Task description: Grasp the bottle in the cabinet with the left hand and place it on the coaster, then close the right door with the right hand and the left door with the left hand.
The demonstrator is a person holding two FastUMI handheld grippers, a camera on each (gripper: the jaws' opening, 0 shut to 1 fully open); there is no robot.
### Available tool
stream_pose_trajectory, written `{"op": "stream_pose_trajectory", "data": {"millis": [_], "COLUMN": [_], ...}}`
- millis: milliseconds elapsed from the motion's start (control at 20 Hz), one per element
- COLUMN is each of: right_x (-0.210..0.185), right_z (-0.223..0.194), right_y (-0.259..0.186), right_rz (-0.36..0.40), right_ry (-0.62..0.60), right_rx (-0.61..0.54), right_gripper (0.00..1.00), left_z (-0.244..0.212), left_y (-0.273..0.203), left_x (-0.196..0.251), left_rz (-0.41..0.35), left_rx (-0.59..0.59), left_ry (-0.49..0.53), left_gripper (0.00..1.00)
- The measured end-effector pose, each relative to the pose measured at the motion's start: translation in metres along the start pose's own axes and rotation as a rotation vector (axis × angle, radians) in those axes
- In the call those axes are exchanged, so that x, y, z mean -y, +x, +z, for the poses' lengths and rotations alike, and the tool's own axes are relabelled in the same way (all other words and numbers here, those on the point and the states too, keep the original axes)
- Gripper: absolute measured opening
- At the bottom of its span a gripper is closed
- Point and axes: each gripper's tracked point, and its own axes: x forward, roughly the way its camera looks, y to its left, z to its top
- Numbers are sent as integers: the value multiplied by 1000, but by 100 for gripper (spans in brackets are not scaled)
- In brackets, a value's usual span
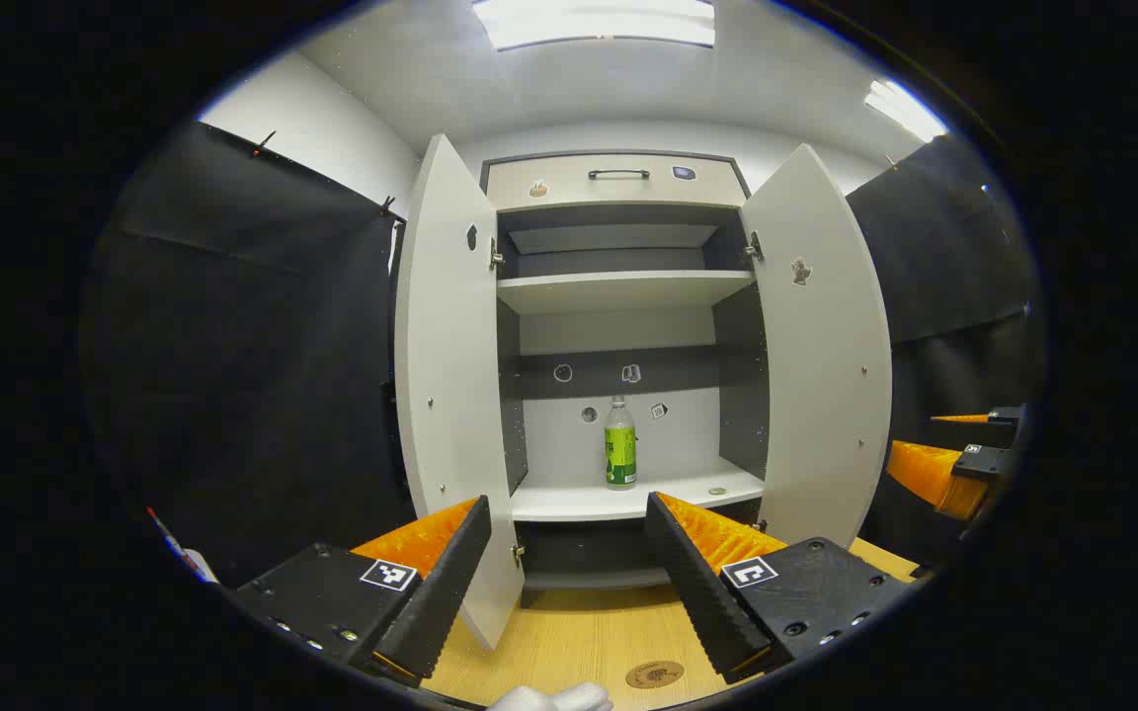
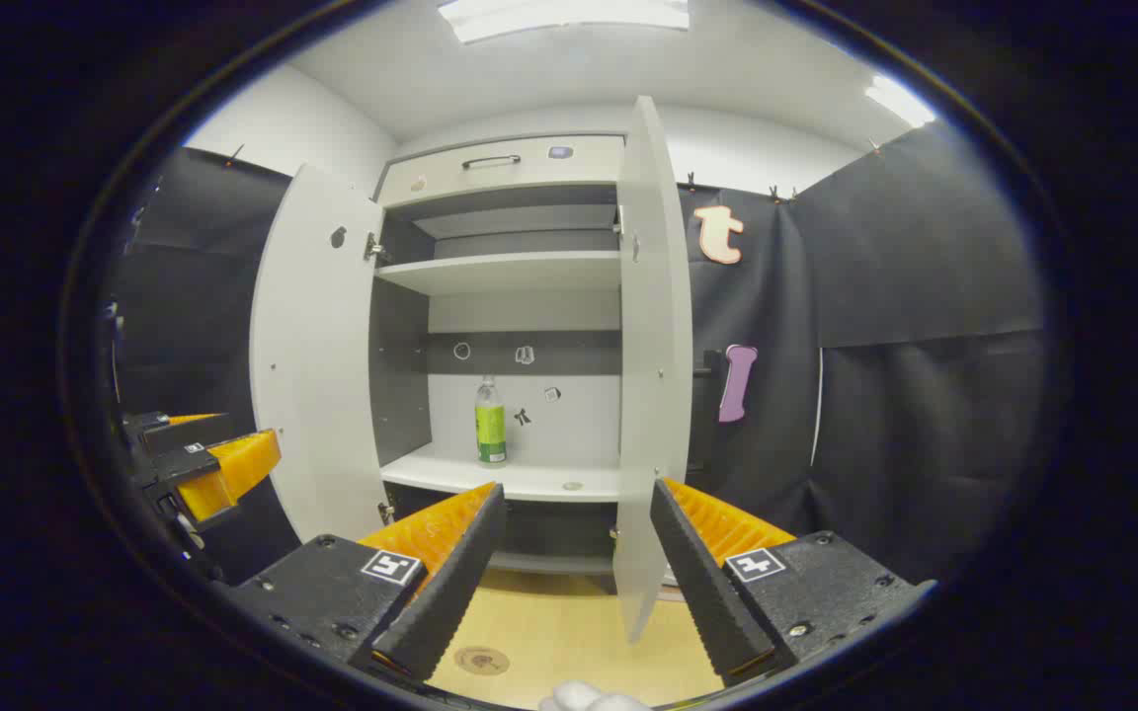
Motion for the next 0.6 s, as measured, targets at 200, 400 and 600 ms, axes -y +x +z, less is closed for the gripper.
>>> {"op": "stream_pose_trajectory", "data": {"millis": [200,400,600], "right_x": [-1,-6,-12], "right_z": [0,0,-2], "right_y": [4,9,17], "right_rz": [2,6,8], "right_ry": [7,2,5], "right_rx": [-2,-4,-8], "right_gripper": [97,97,97], "left_z": [-2,-7,-11], "left_y": [5,8,15], "left_x": [-5,-10,-16], "left_rz": [4,10,15], "left_rx": [-8,-22,-31], "left_ry": [-8,-7,1], "left_gripper": [95,96,96]}}
